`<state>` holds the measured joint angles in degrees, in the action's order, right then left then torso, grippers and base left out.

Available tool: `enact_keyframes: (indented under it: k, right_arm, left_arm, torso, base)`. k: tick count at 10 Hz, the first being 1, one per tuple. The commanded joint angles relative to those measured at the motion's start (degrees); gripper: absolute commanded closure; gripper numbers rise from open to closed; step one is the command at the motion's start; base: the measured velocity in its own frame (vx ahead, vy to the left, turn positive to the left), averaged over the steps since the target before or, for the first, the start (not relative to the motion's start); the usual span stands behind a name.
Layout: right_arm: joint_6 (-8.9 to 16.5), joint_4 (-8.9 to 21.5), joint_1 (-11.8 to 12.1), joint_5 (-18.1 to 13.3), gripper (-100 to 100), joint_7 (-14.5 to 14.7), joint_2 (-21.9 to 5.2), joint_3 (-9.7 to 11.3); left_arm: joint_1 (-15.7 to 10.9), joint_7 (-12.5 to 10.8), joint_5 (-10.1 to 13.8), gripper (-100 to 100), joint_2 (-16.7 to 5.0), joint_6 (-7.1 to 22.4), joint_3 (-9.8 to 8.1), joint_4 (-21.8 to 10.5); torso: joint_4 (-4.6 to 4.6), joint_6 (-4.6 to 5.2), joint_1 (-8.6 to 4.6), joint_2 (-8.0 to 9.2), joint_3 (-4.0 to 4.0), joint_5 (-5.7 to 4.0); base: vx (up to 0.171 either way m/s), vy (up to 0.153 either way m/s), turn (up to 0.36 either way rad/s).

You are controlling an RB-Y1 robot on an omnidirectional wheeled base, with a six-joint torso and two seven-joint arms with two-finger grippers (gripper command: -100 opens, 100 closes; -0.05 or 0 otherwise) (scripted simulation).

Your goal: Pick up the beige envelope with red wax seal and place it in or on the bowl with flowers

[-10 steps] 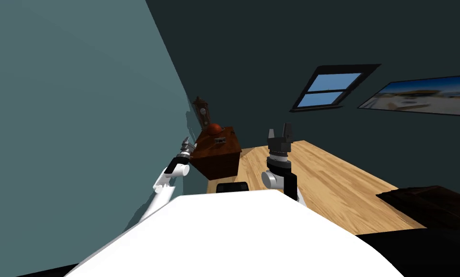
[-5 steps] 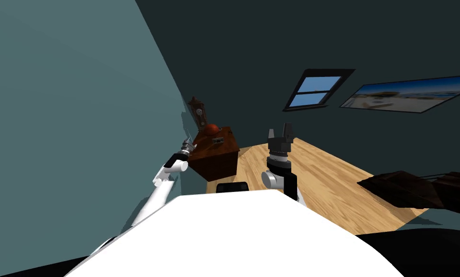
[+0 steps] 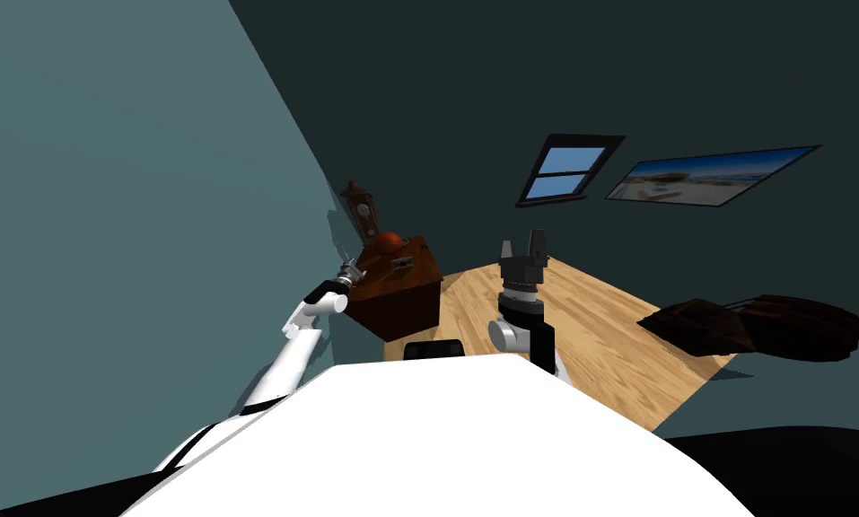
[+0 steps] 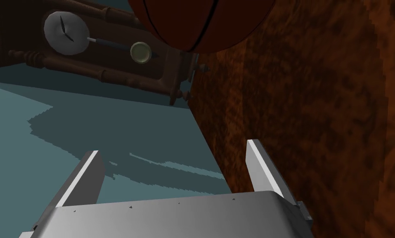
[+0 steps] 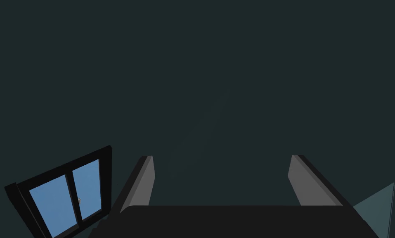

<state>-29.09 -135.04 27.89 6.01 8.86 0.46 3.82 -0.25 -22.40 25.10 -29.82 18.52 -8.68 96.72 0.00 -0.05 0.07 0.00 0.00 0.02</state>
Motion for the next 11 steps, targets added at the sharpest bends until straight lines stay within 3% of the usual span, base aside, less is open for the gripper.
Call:
enact_keyframes:
  k: [1,2,3,4,6,7,9,10,11]
  right_arm:
    - [0.0,0.0,0.0,0.0,0,0.0,0.0,0.0]
    - [0.0,0.0,0.0,0.0,0,0.0,0.0,0.0]
    - [0.0,0.0,0.0,0.0,0,0.0,0.0,0.0]
    - [0.0,0.0,0.0,0.0,0,0.0,0.0,0.0]
    - [0.0,0.0,0.0,0.0,0,0.0,0.0,0.0]
    - [0.0,0.0,0.0,0.0,0,0.0,0.0,0.0]
    - [0.0,0.0,0.0,0.0,0,0.0,0.0,0.0]
    - [0.0,0.0,0.0,0.0,0,0.0,0.0,0.0]
    - [0.0,0.0,0.0,0.0,0,0.0,0.0,0.0]
  left_arm:
    - [-0.6,-0.1,0.2,-100,-0.2,1.6,0.03,-0.9]
    - [-2.9,-1.0,2.1,-100,-2.0,3.9,-0.21,-3.5]
    - [-2.9,-1.0,2.1,-100,-2.0,5.5,-0.21,-3.5]
    - [-5.2,-1.9,3.9,-100,-3.8,7.6,-0.40,-5.6]
    - [-5.2,-1.9,3.9,-100,-3.8,10.6,-0.40,-6.2]
    - [-7.4,-2.8,5.6,-100,-5.6,12.6,-0.52,-8.5]
    - [-7.4,-2.8,5.6,-100,-5.6,15.2,-0.52,-8.8]
    - [-9.6,-3.6,7.2,-100,-7.3,16.8,-0.59,-11.4]
    - [-9.6,-3.6,7.2,-100,-7.3,18.4,-0.59,-11.4]
  torso:
    - [0.00,0.00,0.00,0.00,0.00,0.00]
    - [-0.01,-0.01,-0.01,-0.03,-0.01,0.00]
    - [0.00,0.05,-0.04,-0.04,-0.02,-0.01]
    - [0.00,0.01,-0.02,-0.01,-0.01,0.00]
    - [0.00,-0.02,0.04,0.02,0.01,0.01]
    - [0.00,-0.03,0.00,0.00,0.00,0.01]
    - [-0.01,0.00,-0.03,-0.03,-0.01,0.00]
    - [-0.01,-0.04,-0.02,-0.03,-0.01,0.00]
    - [0.00,0.05,-0.05,-0.04,-0.02,-0.02]
  base:
    - [-0.002,0.008,0.014]
    - [-0.006,0.002,-0.201]
    - [-0.014,0.014,-0.163]
    - [-0.021,0.019,-0.245]
    - [-0.014,0.016,-0.052]
    - [-0.011,0.002,-0.208]
    - [-0.008,0.008,-0.083]
    - [-0.009,0.003,-0.235]
    - [-0.009,0.013,-0.152]
